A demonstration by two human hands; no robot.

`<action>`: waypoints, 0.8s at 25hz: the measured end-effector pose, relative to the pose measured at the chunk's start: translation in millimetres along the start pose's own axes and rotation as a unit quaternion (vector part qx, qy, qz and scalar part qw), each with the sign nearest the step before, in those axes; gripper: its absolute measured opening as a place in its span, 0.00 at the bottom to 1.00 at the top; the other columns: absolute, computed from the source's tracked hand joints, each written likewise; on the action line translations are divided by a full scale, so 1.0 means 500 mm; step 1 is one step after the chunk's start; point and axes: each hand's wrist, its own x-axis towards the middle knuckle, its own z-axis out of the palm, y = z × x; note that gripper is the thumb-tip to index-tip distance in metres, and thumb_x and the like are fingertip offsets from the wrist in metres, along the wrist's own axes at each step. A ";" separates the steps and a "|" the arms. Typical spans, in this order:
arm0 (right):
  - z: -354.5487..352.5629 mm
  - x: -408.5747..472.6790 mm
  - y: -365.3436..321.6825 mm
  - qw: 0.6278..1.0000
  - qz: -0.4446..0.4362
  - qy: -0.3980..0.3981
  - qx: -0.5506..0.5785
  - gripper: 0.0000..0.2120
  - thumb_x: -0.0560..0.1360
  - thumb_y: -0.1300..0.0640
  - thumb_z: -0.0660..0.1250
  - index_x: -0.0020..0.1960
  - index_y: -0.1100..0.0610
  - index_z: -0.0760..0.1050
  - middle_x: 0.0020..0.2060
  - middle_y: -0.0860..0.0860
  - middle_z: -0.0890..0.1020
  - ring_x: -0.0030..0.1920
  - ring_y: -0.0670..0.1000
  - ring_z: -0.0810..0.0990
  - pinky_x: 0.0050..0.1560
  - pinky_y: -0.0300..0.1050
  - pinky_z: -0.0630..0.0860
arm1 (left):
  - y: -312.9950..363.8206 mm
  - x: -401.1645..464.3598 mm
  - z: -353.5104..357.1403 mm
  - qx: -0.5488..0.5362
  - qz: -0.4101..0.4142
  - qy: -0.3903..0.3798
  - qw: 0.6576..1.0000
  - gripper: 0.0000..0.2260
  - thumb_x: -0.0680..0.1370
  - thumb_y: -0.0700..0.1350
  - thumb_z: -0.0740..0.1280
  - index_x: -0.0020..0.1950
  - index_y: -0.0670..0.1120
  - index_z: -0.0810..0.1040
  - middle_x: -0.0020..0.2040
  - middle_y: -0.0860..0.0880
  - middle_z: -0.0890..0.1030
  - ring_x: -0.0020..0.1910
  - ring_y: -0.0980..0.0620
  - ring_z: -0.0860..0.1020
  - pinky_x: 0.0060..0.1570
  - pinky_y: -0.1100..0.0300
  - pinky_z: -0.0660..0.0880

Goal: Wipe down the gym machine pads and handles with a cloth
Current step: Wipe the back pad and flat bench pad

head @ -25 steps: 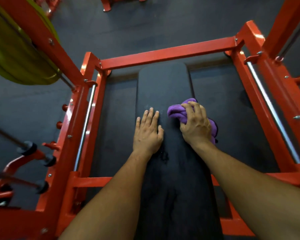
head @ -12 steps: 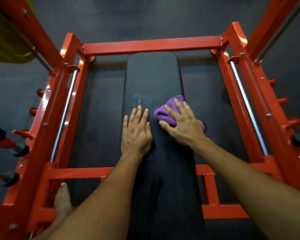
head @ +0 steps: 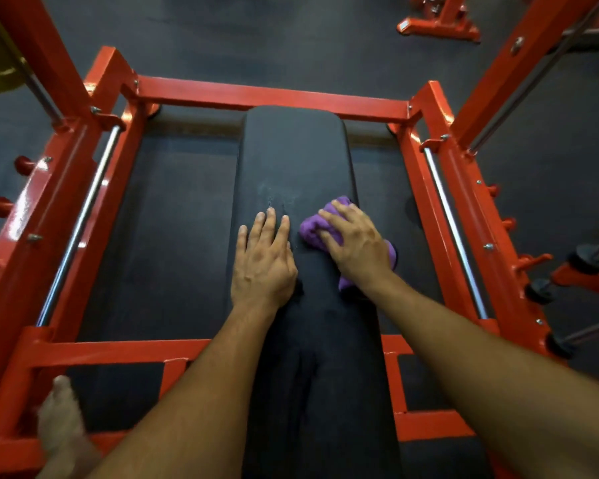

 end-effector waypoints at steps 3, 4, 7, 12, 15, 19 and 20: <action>0.007 0.047 0.010 1.000 0.023 -0.005 0.001 0.24 0.78 0.44 0.62 0.70 0.51 0.77 0.72 0.53 0.74 0.73 0.56 0.70 0.76 0.48 0.63 | -0.008 -0.001 -0.008 -0.006 0.014 -0.024 1.000 0.24 0.87 0.48 0.50 0.84 0.49 0.54 0.85 0.47 0.51 0.84 0.50 0.47 0.81 0.50 0.39; 0.003 0.025 0.000 0.999 0.033 -0.008 0.012 0.24 0.77 0.46 0.63 0.71 0.52 0.76 0.73 0.53 0.73 0.74 0.57 0.69 0.76 0.49 0.63 | -0.014 -0.003 -0.008 -0.010 0.022 -0.025 0.999 0.24 0.87 0.48 0.49 0.84 0.48 0.54 0.85 0.47 0.50 0.84 0.49 0.47 0.80 0.51 0.38; -0.024 -0.101 -0.028 0.999 0.025 -0.018 0.025 0.26 0.75 0.50 0.67 0.72 0.52 0.75 0.75 0.52 0.71 0.75 0.56 0.68 0.76 0.51 0.64 | -0.022 -0.018 -0.011 -0.030 0.051 -0.019 0.998 0.25 0.86 0.49 0.47 0.83 0.45 0.61 0.83 0.44 0.58 0.83 0.46 0.56 0.80 0.49 0.44; -0.021 -0.152 -0.027 0.999 -0.029 0.029 -0.028 0.24 0.76 0.49 0.64 0.70 0.53 0.76 0.72 0.52 0.74 0.73 0.56 0.71 0.73 0.52 0.67 | -0.036 -0.039 -0.027 -0.010 0.048 -0.052 0.997 0.27 0.86 0.50 0.46 0.84 0.44 0.55 0.85 0.45 0.52 0.83 0.49 0.53 0.81 0.52 0.46; -0.015 -0.145 -0.028 0.999 -0.031 0.026 -0.030 0.25 0.76 0.46 0.59 0.71 0.52 0.76 0.71 0.52 0.75 0.73 0.56 0.71 0.73 0.52 0.68 | -0.039 -0.067 -0.040 0.003 0.040 -0.107 0.993 0.27 0.88 0.51 0.48 0.85 0.45 0.43 0.85 0.48 0.40 0.83 0.52 0.40 0.80 0.54 0.39; -0.030 -0.152 -0.029 0.999 -0.033 -0.010 -0.011 0.23 0.77 0.51 0.68 0.72 0.49 0.74 0.72 0.51 0.74 0.73 0.56 0.71 0.73 0.52 0.69 | -0.023 -0.100 -0.066 -0.011 0.020 -0.128 0.991 0.27 0.88 0.47 0.49 0.84 0.44 0.41 0.84 0.48 0.37 0.83 0.52 0.39 0.79 0.55 0.38; -0.040 -0.145 -0.027 0.999 -0.029 -0.021 -0.001 0.24 0.77 0.55 0.71 0.72 0.49 0.74 0.72 0.51 0.74 0.73 0.55 0.71 0.72 0.51 0.70 | -0.024 -0.110 -0.063 -0.026 0.019 -0.124 0.992 0.27 0.88 0.47 0.49 0.84 0.43 0.42 0.84 0.48 0.38 0.83 0.51 0.39 0.80 0.55 0.38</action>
